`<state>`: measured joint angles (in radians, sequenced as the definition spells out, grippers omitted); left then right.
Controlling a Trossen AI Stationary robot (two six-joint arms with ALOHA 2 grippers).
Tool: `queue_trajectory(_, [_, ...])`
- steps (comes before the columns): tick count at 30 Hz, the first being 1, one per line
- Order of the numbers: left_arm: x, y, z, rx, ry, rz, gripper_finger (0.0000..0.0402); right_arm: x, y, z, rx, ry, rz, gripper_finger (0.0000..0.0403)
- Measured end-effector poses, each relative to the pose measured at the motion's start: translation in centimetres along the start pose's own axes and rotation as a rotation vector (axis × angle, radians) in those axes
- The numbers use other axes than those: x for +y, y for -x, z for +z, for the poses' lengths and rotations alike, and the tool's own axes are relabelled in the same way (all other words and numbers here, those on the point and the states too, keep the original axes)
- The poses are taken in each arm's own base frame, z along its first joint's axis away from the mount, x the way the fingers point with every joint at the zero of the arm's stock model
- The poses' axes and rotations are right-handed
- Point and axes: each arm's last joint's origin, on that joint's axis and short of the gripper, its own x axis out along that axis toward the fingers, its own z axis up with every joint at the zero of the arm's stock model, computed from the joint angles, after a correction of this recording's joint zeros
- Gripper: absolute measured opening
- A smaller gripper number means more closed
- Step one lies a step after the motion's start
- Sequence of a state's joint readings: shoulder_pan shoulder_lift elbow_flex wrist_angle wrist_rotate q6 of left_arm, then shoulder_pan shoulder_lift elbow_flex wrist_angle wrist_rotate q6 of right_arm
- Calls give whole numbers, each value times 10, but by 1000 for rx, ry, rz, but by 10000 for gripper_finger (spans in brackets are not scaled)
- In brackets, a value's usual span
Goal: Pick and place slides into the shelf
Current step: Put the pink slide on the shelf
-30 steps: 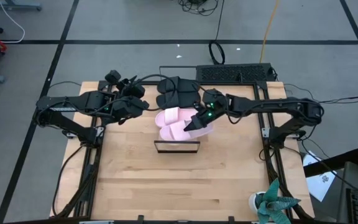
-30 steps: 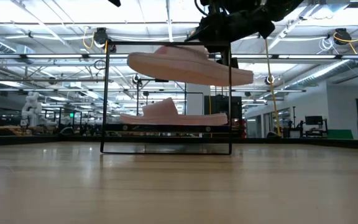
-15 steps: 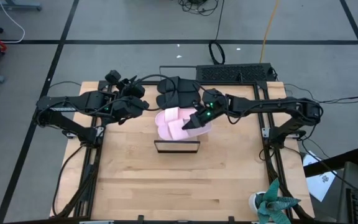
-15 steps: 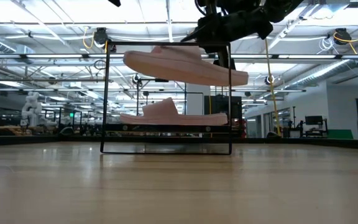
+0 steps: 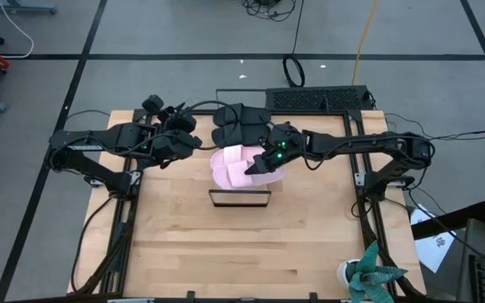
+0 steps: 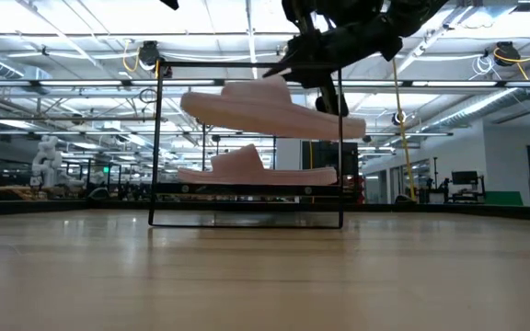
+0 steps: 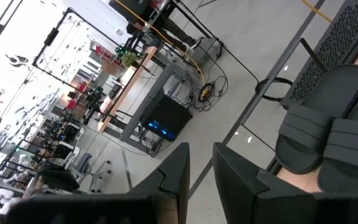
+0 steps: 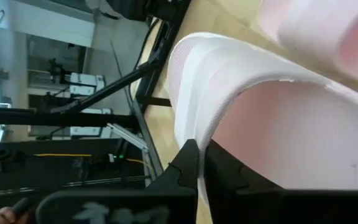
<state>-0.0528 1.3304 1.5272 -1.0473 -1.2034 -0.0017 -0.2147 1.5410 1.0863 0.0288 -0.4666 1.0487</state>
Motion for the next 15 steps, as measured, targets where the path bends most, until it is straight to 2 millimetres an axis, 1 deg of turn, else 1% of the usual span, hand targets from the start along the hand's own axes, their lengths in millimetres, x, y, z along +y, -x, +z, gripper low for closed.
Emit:
queue_trajectory(5, [0,0,0,0,-3,0,78,-3,-12,-6,8,-18,-21,0])
queue_trajectory(9, [0,0,0,0,-2,0,78,-5,-19,-7,-8,-34,-23,0])
queue_trajectory(15, [0,0,0,0,-2,0,78,-10,-36,-6,-16,-61,18,0])
